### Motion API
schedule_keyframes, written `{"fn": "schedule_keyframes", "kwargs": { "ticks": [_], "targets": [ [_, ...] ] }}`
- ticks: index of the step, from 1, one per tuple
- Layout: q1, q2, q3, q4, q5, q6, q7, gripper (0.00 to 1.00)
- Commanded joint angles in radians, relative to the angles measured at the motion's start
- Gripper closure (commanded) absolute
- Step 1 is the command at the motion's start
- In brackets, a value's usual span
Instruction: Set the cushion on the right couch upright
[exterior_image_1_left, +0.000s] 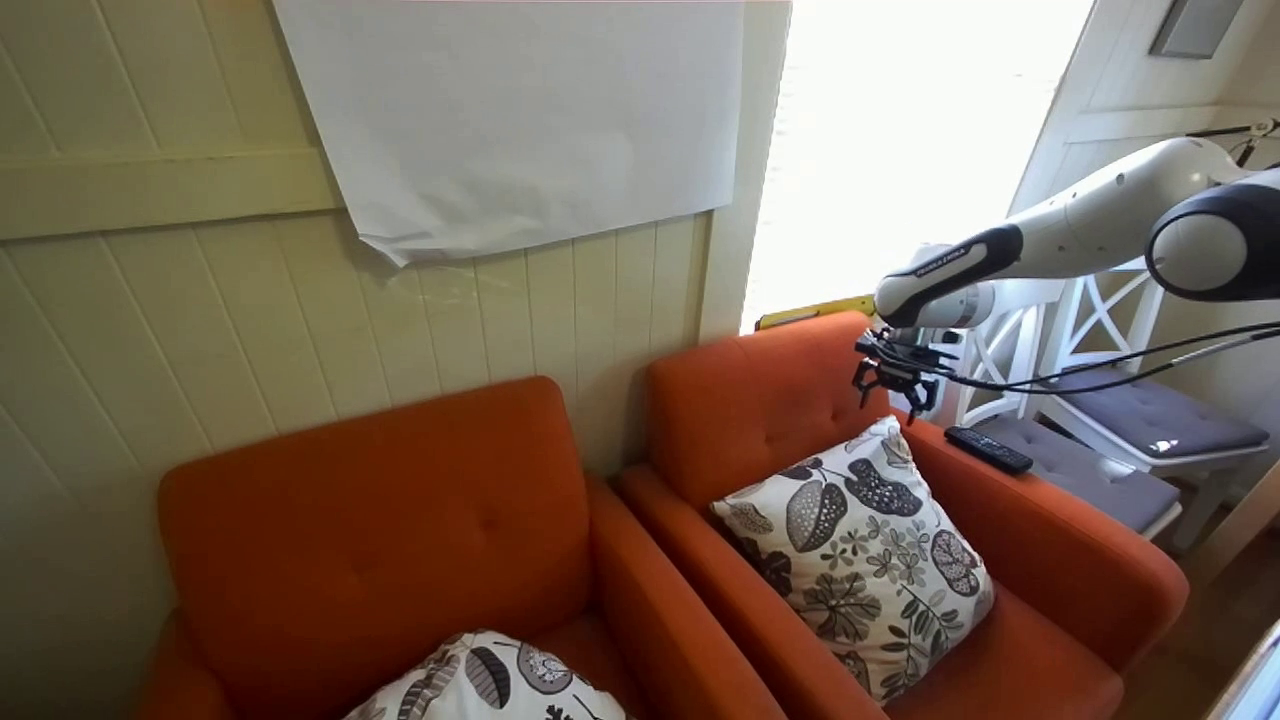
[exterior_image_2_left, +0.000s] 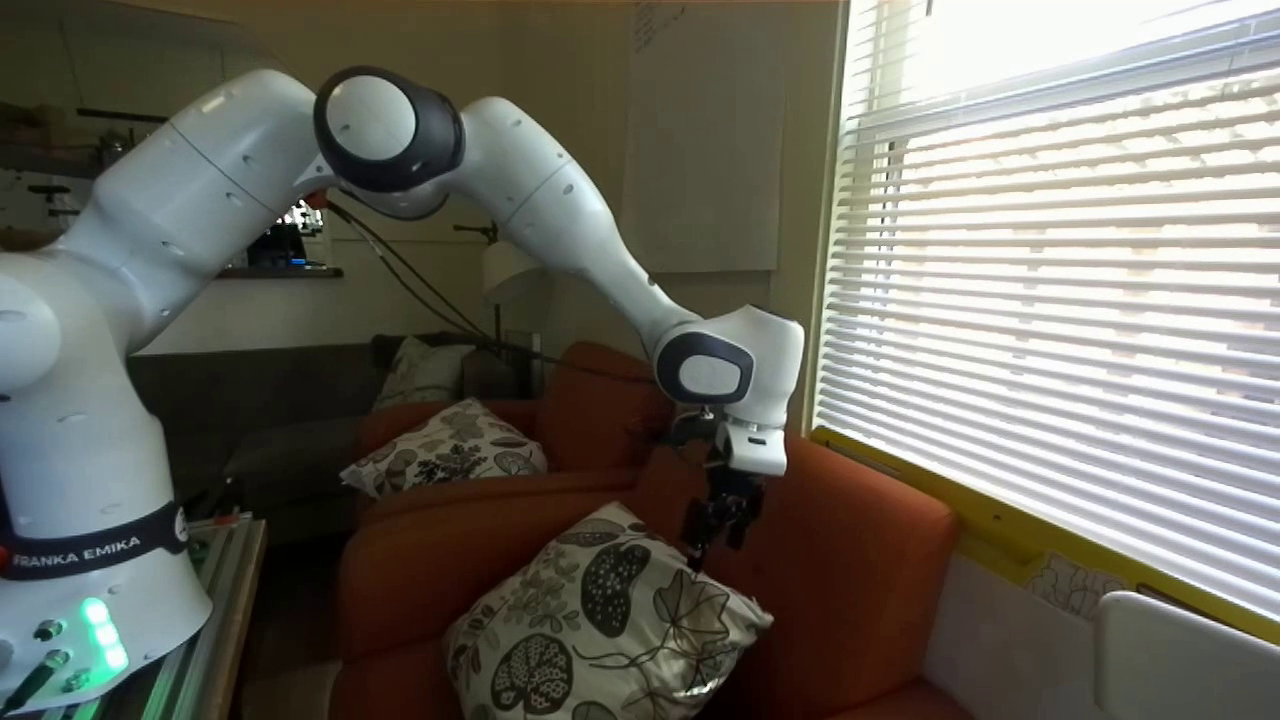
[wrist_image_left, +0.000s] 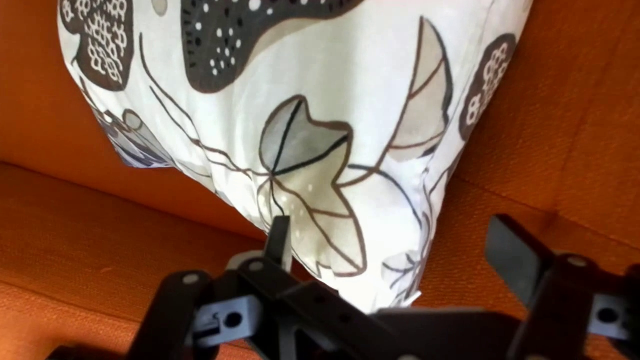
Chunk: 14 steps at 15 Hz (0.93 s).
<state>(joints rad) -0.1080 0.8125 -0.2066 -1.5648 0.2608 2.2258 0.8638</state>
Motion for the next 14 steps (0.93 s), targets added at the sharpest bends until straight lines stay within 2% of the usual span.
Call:
{"fn": "schedule_keyframes", "kwargs": {
  "ticks": [1, 7, 8, 9, 14],
  "targets": [
    [-0.02, 0.045, 0.021, 0.0, 0.003, 0.057, -0.028, 0.0],
    [0.004, 0.124, 0.007, 0.017, -0.014, 0.149, -0.005, 0.0],
    [0.006, 0.132, 0.007, 0.019, -0.016, 0.147, -0.008, 0.25],
    [0.009, 0.139, 0.006, 0.02, -0.022, 0.139, -0.013, 0.26],
    [0.019, 0.148, 0.001, 0.019, -0.039, 0.124, -0.021, 0.62]
  ]
}}
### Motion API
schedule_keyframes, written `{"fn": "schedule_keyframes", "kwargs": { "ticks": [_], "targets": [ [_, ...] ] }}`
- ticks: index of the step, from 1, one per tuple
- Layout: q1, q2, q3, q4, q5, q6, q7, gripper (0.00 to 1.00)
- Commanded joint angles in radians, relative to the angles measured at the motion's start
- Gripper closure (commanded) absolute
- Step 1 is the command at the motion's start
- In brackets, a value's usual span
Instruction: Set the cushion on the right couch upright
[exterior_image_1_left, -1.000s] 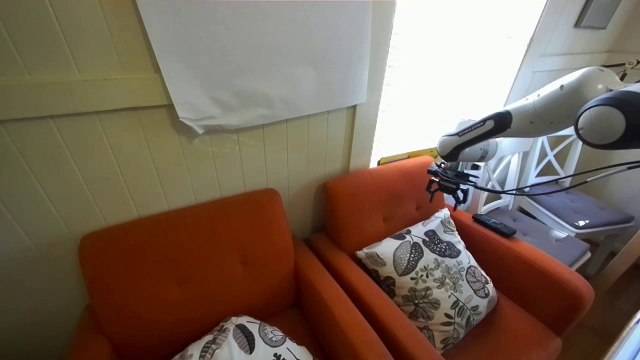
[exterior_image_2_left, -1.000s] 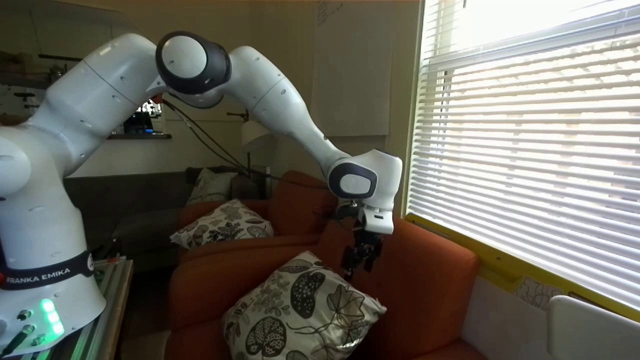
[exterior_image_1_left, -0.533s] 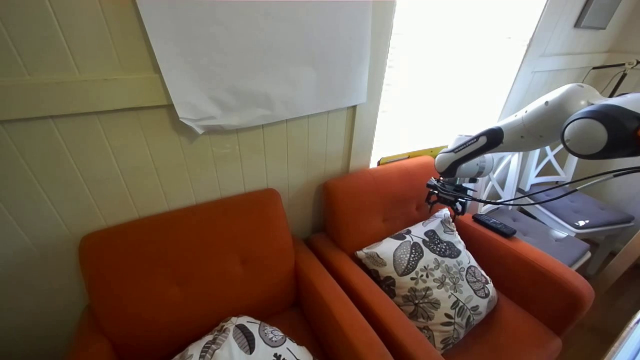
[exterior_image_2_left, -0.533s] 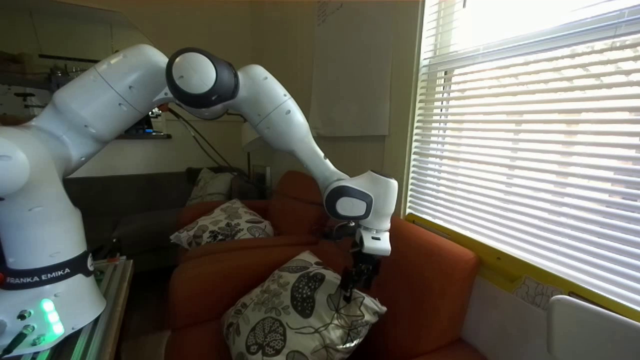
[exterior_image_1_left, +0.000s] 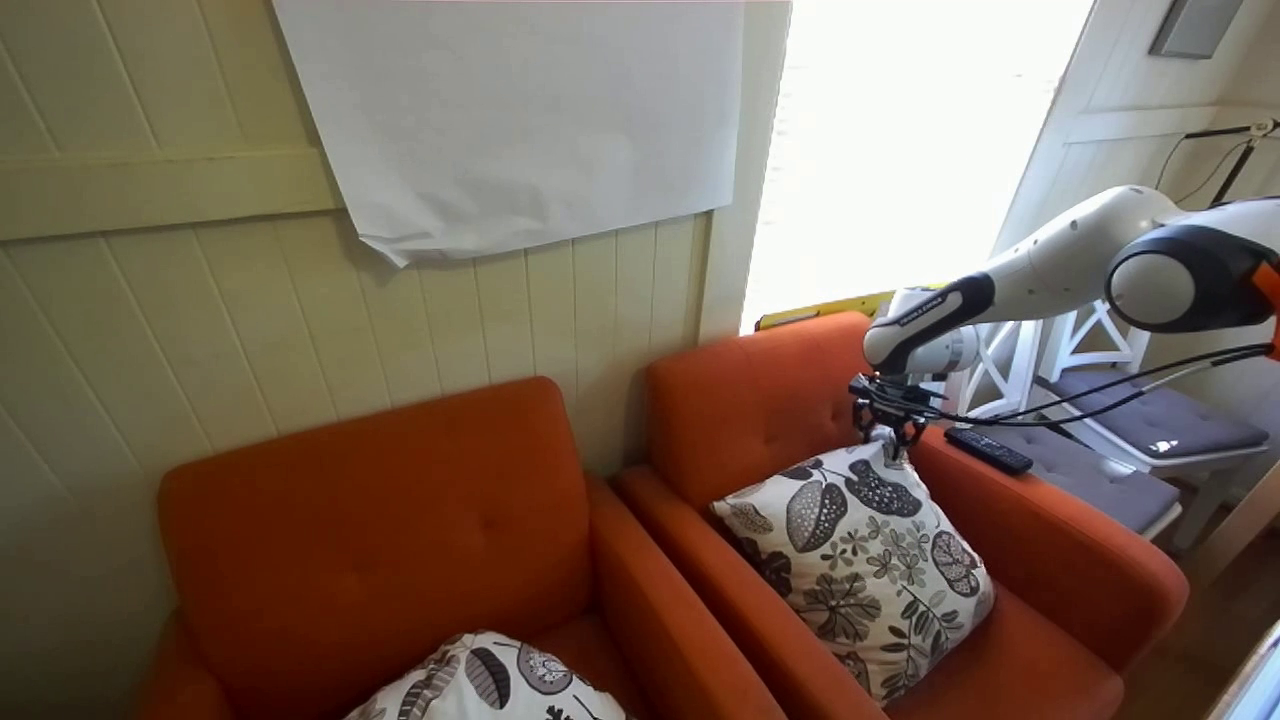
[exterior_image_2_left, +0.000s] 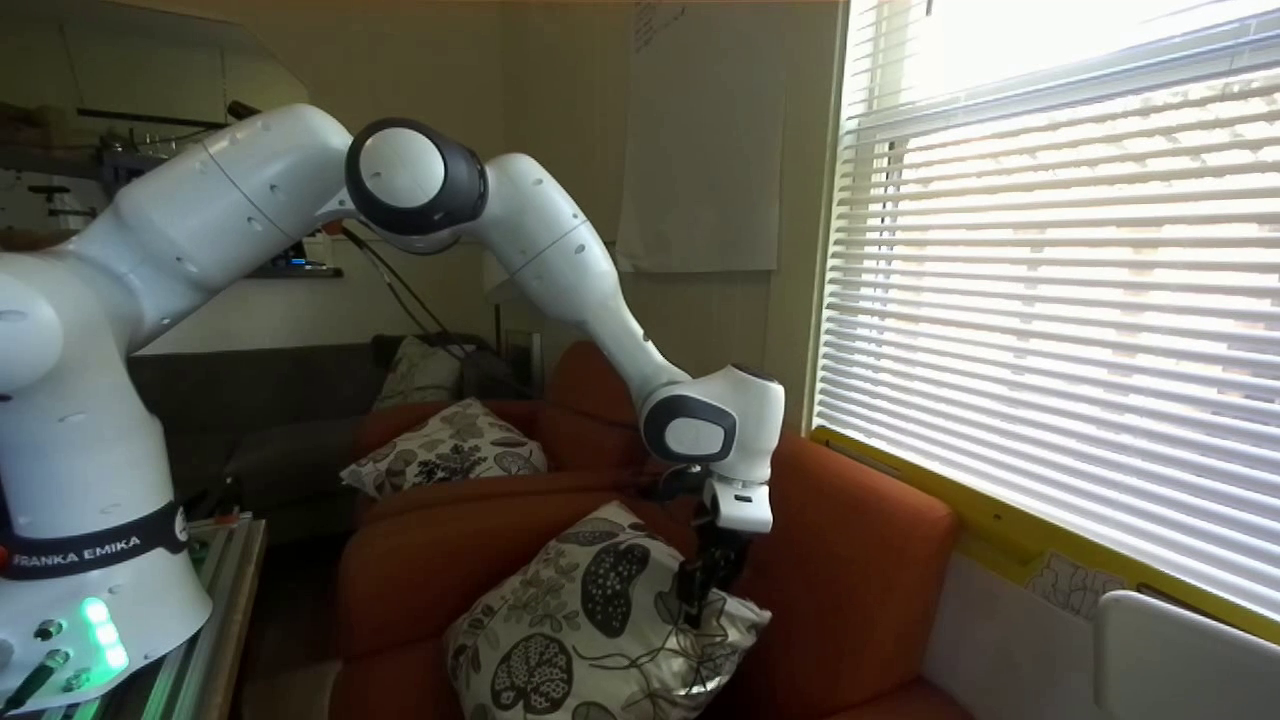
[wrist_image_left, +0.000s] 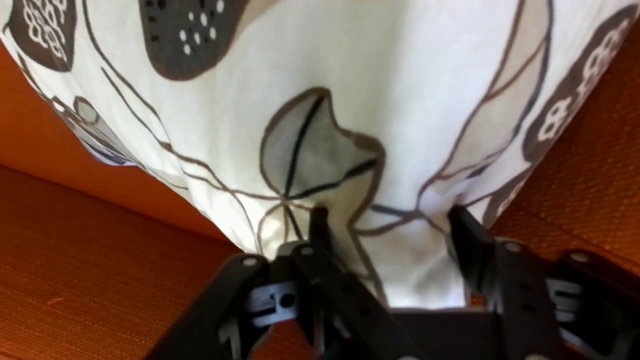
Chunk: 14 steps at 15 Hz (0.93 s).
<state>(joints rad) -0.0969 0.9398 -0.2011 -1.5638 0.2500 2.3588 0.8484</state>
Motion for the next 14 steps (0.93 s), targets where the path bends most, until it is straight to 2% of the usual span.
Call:
{"fn": "schedule_keyframes", "kwargs": {
  "ticks": [1, 5, 7, 8, 11, 14],
  "targets": [
    [0.009, 0.018, -0.004, 0.016, -0.03, -0.009, -0.008, 0.69],
    [0.009, 0.011, 0.0, 0.007, -0.027, -0.011, -0.018, 0.95],
    [0.007, 0.007, 0.005, 0.002, -0.023, -0.011, -0.027, 0.99],
    [0.004, 0.002, 0.01, -0.003, -0.017, -0.007, -0.036, 0.95],
    [0.001, -0.03, 0.014, -0.038, -0.004, -0.007, -0.046, 0.96],
    [-0.013, -0.113, 0.033, -0.142, 0.031, 0.034, -0.068, 0.95]
  ]
}}
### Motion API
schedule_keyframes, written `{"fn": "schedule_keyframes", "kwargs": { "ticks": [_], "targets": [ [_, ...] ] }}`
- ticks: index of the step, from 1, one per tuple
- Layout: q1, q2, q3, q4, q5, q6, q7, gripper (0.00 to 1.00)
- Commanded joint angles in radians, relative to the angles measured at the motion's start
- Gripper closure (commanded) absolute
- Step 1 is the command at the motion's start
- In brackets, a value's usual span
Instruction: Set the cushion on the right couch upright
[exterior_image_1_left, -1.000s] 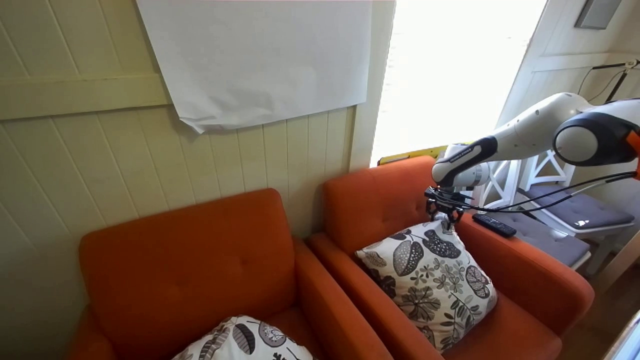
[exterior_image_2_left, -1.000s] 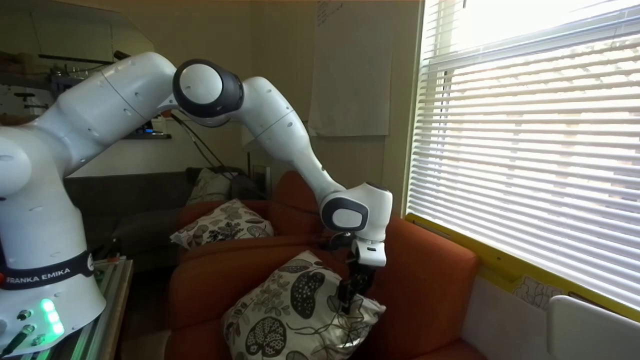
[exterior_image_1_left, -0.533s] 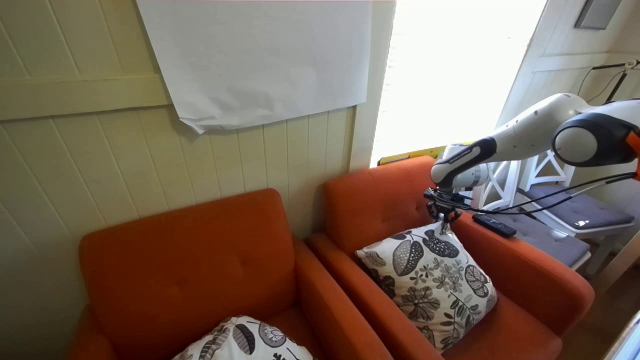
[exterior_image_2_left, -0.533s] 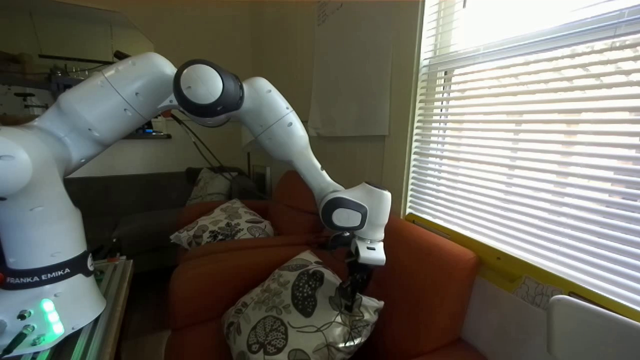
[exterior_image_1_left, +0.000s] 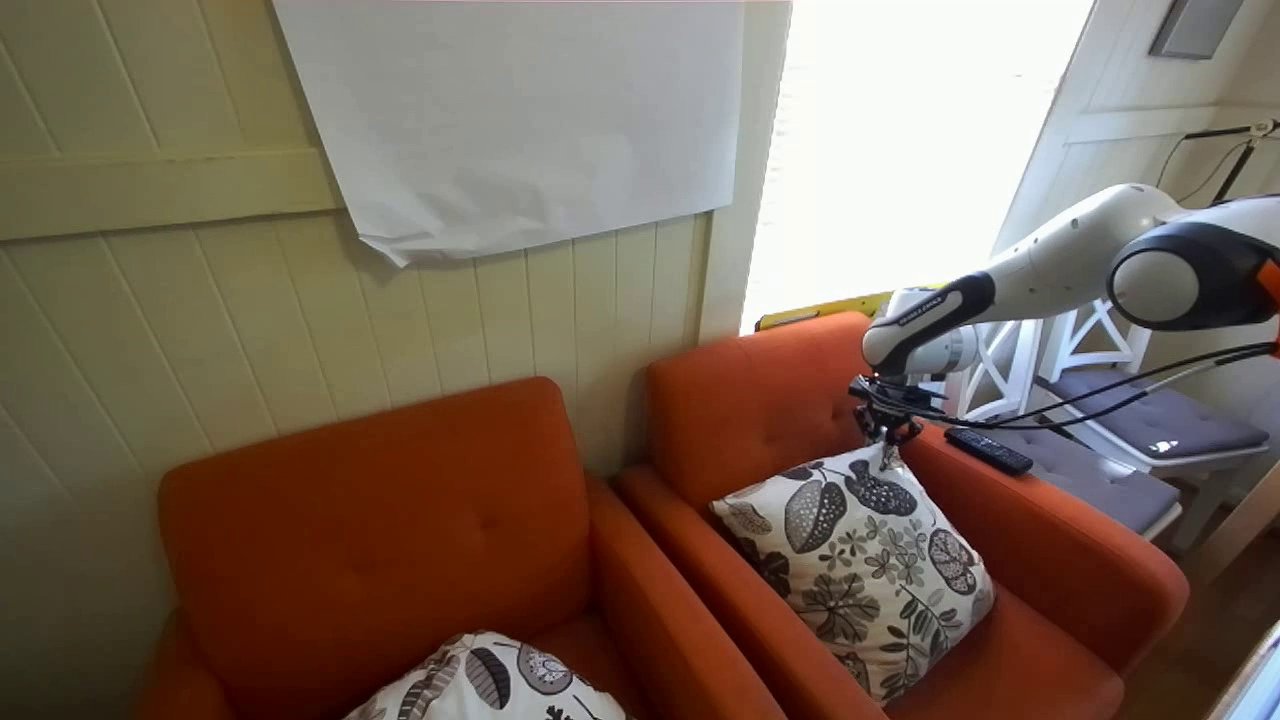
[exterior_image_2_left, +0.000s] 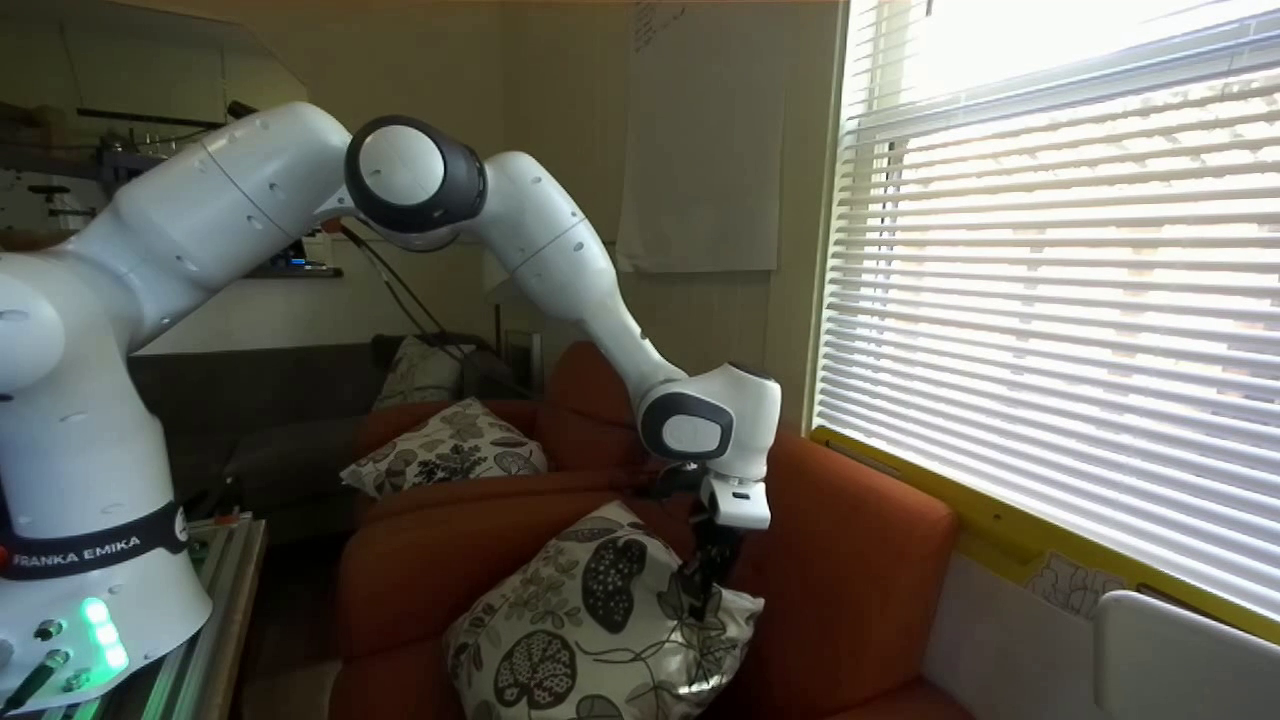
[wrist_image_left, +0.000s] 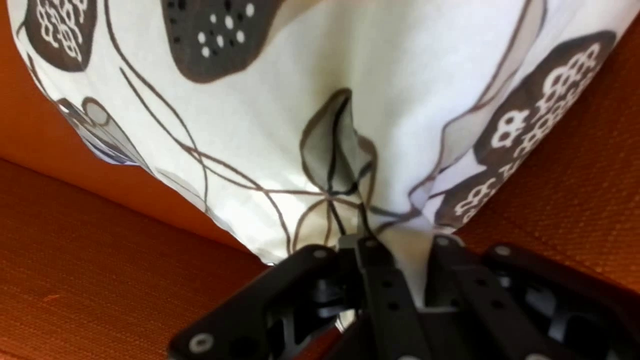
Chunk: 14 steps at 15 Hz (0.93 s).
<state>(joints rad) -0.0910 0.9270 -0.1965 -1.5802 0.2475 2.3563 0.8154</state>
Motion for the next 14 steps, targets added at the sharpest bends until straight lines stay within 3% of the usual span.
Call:
{"fn": "schedule_keyframes", "kwargs": {
  "ticks": [1, 5, 9, 14],
  "targets": [
    [-0.027, -0.137, 0.036, -0.175, 0.052, 0.067, -0.043, 0.95],
    [-0.093, -0.288, 0.104, -0.364, 0.187, 0.237, -0.133, 0.95],
    [-0.195, -0.445, 0.216, -0.557, 0.4, 0.406, -0.345, 0.95],
    [-0.329, -0.616, 0.343, -0.704, 0.678, 0.447, -0.656, 0.96]
  ]
}}
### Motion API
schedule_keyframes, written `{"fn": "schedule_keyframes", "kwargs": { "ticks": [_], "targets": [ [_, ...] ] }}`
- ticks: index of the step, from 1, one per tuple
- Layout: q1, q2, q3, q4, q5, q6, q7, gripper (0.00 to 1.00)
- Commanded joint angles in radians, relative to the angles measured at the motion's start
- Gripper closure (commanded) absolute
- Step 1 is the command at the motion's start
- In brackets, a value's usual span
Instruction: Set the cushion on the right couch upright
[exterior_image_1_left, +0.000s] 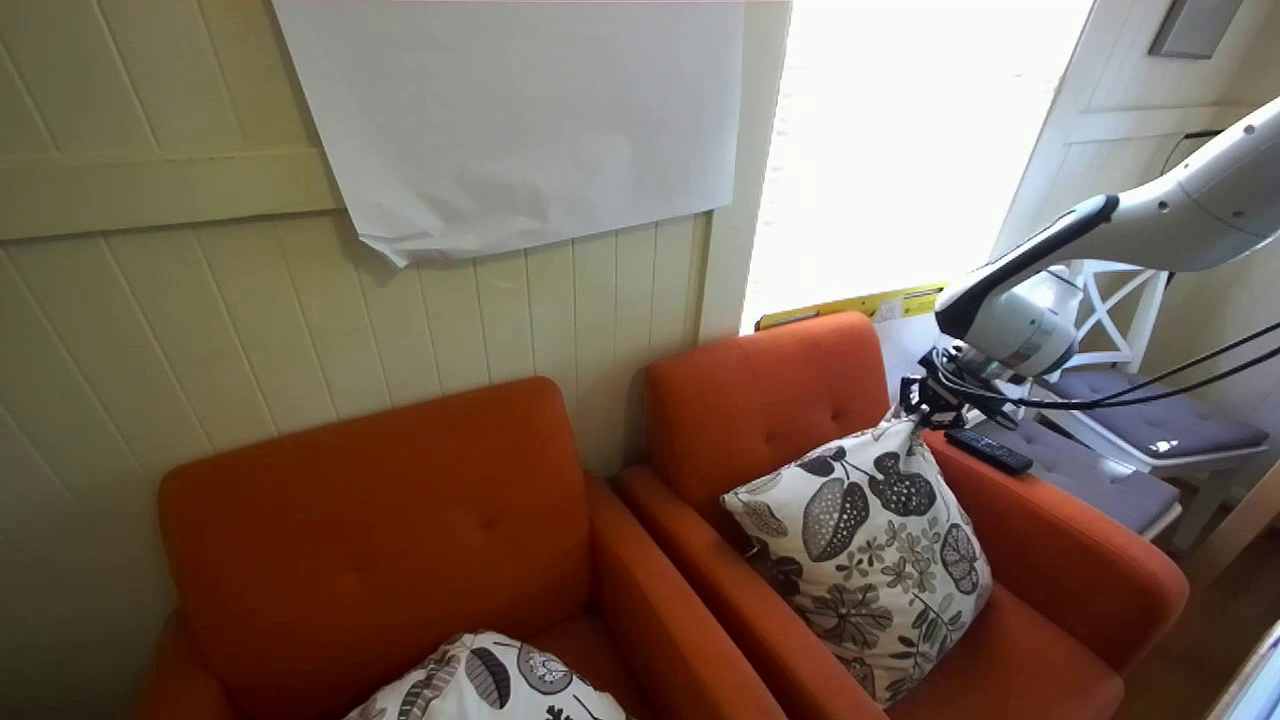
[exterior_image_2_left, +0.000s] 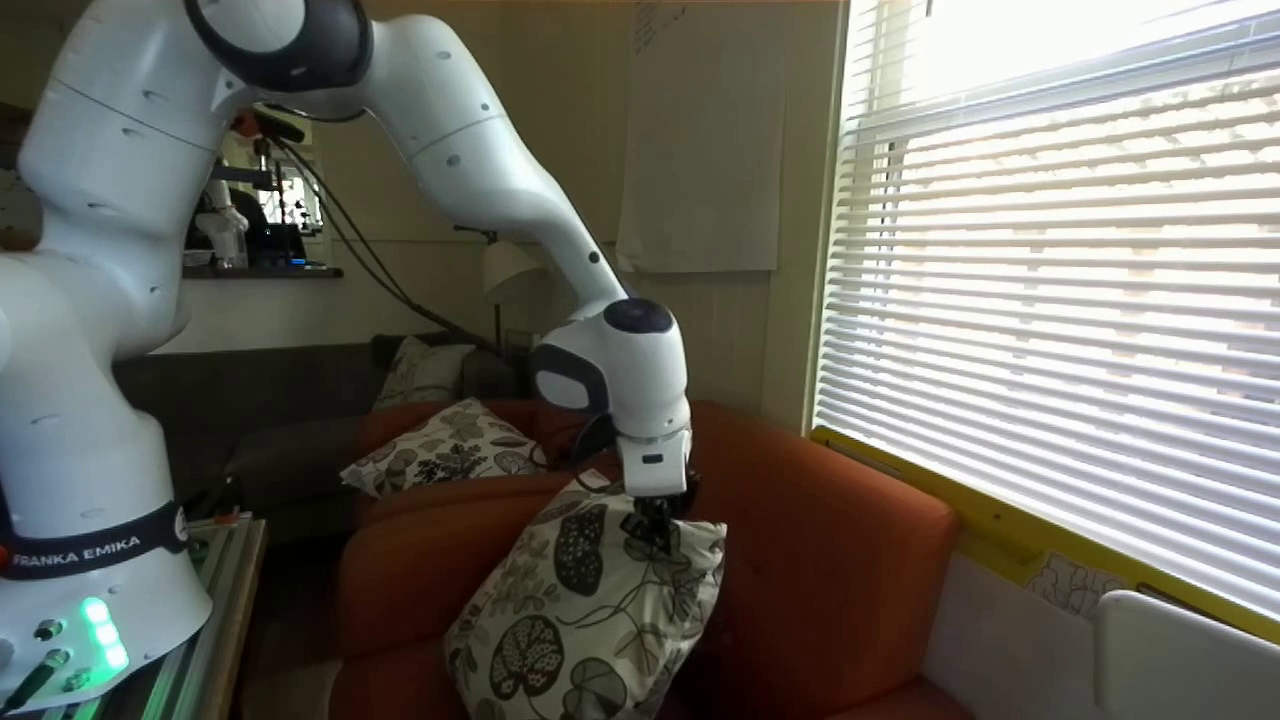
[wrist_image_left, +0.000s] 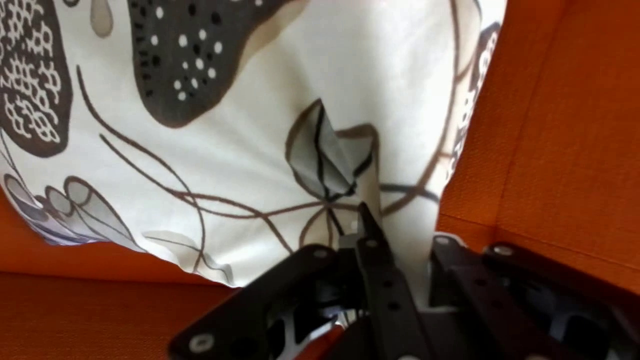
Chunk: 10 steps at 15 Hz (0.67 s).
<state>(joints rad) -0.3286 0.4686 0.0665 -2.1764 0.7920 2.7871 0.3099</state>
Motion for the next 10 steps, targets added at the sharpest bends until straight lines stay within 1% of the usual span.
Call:
{"fn": "schedule_keyframes", "kwargs": {
  "ticks": [1, 4, 6, 8, 10],
  "targets": [
    [-0.113, -0.194, 0.098, -0.13, 0.175, 0.007, -0.202, 0.96],
    [-0.162, -0.291, 0.123, -0.173, 0.284, -0.035, -0.318, 0.96],
    [-0.178, -0.342, 0.125, -0.185, 0.335, -0.059, -0.38, 0.96],
    [-0.187, -0.378, 0.123, -0.178, 0.386, -0.088, -0.431, 0.96],
    [-0.185, -0.394, 0.121, -0.158, 0.44, -0.109, -0.455, 0.96]
  ]
}}
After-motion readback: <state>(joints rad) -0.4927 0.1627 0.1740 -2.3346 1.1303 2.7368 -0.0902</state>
